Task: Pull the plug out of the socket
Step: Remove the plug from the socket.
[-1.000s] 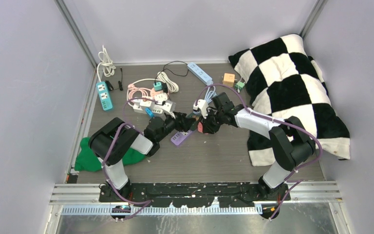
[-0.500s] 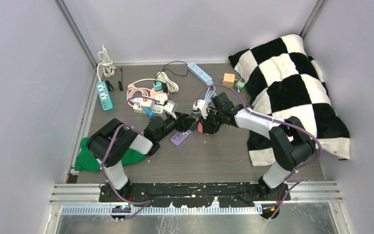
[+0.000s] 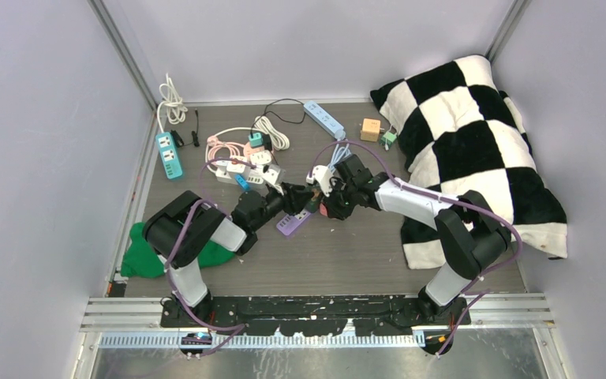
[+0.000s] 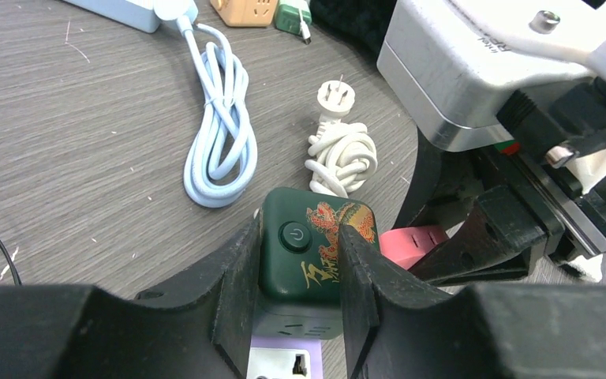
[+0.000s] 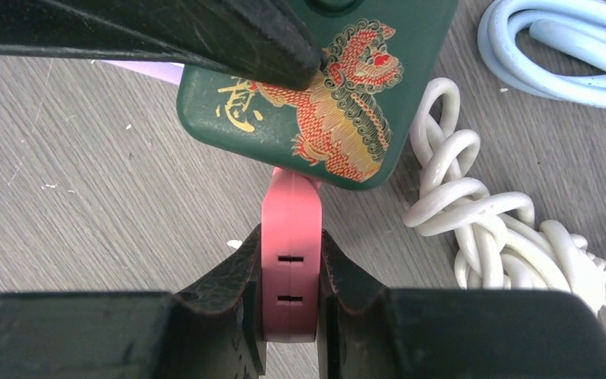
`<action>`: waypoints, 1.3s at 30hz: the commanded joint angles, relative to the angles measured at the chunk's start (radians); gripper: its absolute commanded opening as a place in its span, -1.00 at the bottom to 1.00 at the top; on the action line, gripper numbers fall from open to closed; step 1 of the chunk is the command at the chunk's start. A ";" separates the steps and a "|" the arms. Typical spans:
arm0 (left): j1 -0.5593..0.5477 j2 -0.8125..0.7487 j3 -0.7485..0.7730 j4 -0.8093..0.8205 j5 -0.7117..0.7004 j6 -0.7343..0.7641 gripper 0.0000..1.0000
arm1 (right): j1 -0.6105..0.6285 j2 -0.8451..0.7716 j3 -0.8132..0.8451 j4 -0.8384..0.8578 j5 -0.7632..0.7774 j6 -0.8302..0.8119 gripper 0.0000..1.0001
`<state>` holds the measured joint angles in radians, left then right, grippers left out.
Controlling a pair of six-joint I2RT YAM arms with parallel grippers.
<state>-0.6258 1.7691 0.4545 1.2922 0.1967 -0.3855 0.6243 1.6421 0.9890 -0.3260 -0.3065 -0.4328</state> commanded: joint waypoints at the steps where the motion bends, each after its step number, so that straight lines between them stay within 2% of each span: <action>1: 0.006 0.083 -0.059 -0.127 0.024 0.035 -0.53 | 0.070 -0.026 -0.019 -0.031 0.003 0.098 -0.98; 12: 0.006 0.112 -0.088 -0.088 0.015 0.031 -0.58 | 0.020 -0.042 -0.029 -0.082 0.112 0.016 -0.97; 18: 0.006 0.132 -0.073 -0.075 0.026 0.030 -0.59 | 0.008 -0.045 -0.035 -0.090 0.053 0.064 -0.98; 23: 0.005 0.141 -0.068 -0.073 0.035 0.030 -0.60 | 0.072 -0.037 -0.016 -0.077 -0.003 0.134 -0.98; 27: 0.005 0.146 -0.066 -0.071 0.038 0.028 -0.60 | 0.160 -0.019 -0.001 -0.070 0.007 0.165 -0.98; 30: 0.006 0.150 -0.070 -0.067 0.039 0.025 -0.61 | 0.182 -0.012 0.005 -0.078 0.028 0.158 -0.98; 39: 0.005 0.175 -0.067 -0.032 0.053 0.009 -0.62 | 0.105 -0.050 -0.036 -0.103 0.111 0.123 -0.98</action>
<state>-0.6109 1.8664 0.4240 1.4998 0.2111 -0.4126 0.7429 1.6222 0.9844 -0.3485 -0.1322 -0.3080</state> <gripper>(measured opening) 0.300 0.266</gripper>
